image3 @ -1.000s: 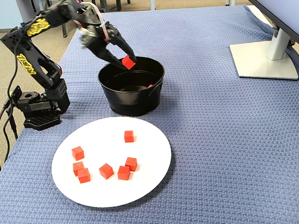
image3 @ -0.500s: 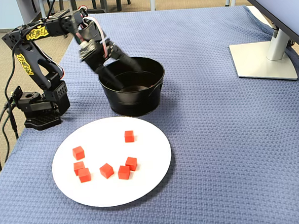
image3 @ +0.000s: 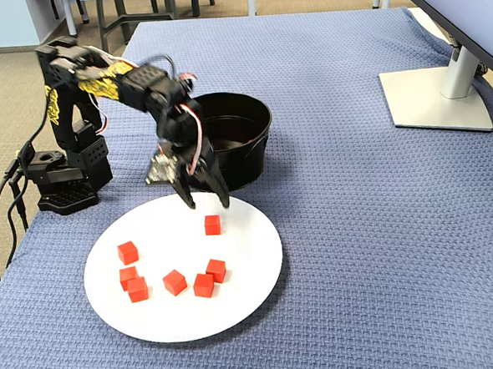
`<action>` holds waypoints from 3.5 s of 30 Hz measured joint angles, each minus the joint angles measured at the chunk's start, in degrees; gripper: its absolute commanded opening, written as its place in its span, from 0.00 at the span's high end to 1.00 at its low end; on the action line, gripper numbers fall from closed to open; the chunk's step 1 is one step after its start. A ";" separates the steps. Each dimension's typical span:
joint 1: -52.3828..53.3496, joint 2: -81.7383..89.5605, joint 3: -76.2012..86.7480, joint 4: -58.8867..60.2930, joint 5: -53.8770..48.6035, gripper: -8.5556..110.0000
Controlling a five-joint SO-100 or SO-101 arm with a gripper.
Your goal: Pick up the red cubes from the white plate and place them in the black recipient
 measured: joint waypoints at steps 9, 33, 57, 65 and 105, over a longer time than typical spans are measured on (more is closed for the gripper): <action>-0.35 -9.58 -3.60 -0.62 -10.28 0.77; -0.88 -12.04 -1.93 -7.03 -17.75 0.93; -33.57 29.36 6.06 8.70 8.00 0.65; -12.74 29.97 7.65 7.73 -2.55 0.72; 31.90 16.26 28.30 -13.01 -91.05 0.77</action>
